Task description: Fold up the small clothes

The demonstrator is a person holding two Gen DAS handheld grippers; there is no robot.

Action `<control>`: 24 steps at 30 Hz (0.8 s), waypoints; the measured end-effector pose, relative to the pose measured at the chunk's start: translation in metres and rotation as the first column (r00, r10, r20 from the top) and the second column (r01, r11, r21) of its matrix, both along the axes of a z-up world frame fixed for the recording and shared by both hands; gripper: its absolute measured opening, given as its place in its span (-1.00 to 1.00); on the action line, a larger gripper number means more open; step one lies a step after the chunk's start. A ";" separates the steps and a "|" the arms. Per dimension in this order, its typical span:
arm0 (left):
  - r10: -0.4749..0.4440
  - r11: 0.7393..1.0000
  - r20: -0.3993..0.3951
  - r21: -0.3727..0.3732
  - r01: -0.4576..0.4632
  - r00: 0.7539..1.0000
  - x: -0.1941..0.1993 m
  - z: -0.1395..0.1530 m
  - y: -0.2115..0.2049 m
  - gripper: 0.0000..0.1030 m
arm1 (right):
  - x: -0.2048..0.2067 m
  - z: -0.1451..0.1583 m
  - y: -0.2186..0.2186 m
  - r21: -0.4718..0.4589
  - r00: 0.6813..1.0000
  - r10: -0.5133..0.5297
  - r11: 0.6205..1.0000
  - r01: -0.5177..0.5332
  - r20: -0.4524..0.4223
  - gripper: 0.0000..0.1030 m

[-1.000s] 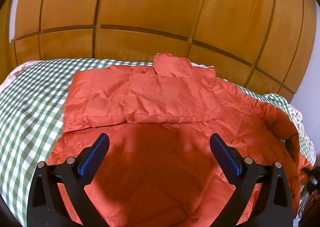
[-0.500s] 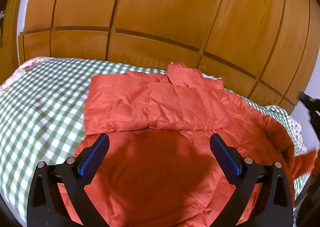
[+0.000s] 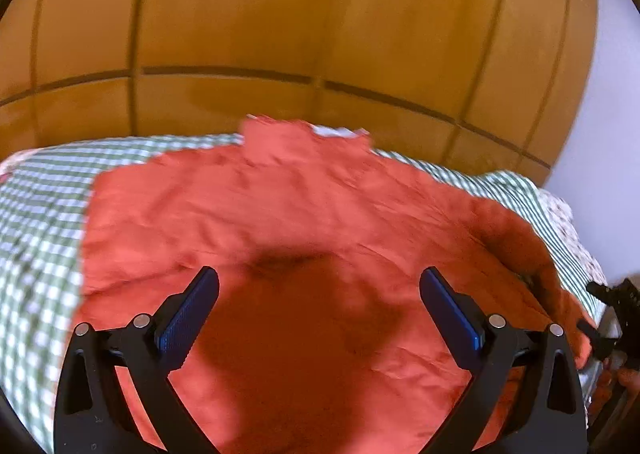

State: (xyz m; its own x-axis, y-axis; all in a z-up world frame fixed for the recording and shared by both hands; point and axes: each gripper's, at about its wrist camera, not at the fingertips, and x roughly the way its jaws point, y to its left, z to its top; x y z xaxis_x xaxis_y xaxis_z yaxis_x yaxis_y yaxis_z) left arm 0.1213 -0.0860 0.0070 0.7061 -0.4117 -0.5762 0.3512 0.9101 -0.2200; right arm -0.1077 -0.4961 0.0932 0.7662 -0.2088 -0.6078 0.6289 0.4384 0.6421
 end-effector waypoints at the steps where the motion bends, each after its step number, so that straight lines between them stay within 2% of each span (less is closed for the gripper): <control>1: -0.023 1.000 -0.012 0.006 0.023 1.000 -0.001 -0.003 -0.009 0.93 | -0.020 -0.003 -0.014 -0.015 0.994 -0.106 0.994 0.106 -0.021 0.65; 3: -0.054 0.998 -0.027 0.014 0.054 0.998 -0.003 -0.008 -0.022 0.93 | -0.041 -0.008 -0.033 -0.030 0.977 -0.210 0.977 0.209 -0.045 0.73; 4: -0.065 0.998 -0.033 0.019 0.066 0.997 -0.003 -0.010 -0.027 0.93 | -0.042 -0.015 -0.042 -0.037 0.974 -0.219 0.976 0.217 -0.065 0.78; 7: -0.097 0.994 -0.051 0.040 0.099 0.994 -0.004 -0.017 -0.040 0.93 | -0.019 -0.044 -0.055 0.010 0.974 -0.141 0.989 0.145 -0.175 0.83; 9: -0.097 0.994 -0.056 0.052 0.100 0.994 -0.003 -0.021 -0.042 0.93 | -0.012 -0.056 -0.058 0.011 0.973 -0.125 0.992 0.130 -0.193 0.76; 10: -0.097 0.994 -0.061 0.054 0.100 0.993 -0.003 -0.022 -0.042 0.93 | -0.008 -0.055 -0.055 -0.036 0.970 -0.131 0.991 0.126 -0.204 0.69; 11: -0.093 0.994 -0.065 0.054 0.096 0.994 -0.003 -0.023 -0.041 0.93 | -0.006 -0.053 -0.054 -0.068 0.974 -0.121 0.992 0.110 -0.192 0.23; 12: -0.088 0.994 -0.066 0.054 0.092 0.994 -0.004 -0.023 -0.038 0.93 | -0.002 -0.047 -0.052 -0.079 0.983 -0.093 0.994 0.082 -0.160 -0.43; 13: -0.082 0.995 -0.067 0.054 0.086 0.994 -0.004 -0.024 -0.036 0.93 | 0.003 -0.039 -0.052 -0.077 0.992 -0.056 0.996 0.047 -0.118 -0.55; 16: -0.057 0.997 -0.080 0.044 0.061 0.995 -0.002 -0.027 -0.028 0.93 | 0.017 -0.009 -0.048 -0.097 1.000 0.019 0.995 -0.020 -0.012 -0.64; 19: -0.038 0.999 -0.094 0.015 0.040 0.995 -0.001 -0.028 -0.019 0.93 | 0.038 0.026 -0.038 -0.132 0.987 0.117 0.986 -0.103 0.107 -0.65; 22: -0.021 1.000 -0.077 -0.003 0.020 0.997 -0.003 -0.022 -0.010 0.93 | 0.087 0.063 -0.002 -0.195 0.937 0.278 0.951 -0.239 0.209 -0.67; 24: -0.003 1.000 -0.059 -0.015 0.002 0.998 -0.004 -0.017 -0.002 0.93 | 0.121 0.082 0.029 -0.244 0.884 0.393 0.910 -0.334 0.253 -0.68</control>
State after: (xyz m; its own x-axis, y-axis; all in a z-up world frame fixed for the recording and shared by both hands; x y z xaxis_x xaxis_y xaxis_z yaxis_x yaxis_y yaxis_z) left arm 0.1176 -0.0882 -0.0097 0.6702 -0.4222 -0.6104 0.3392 0.9058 -0.2540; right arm 0.0130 -0.4671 0.1750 0.9455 0.0310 -0.3240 0.1999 0.7304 0.6531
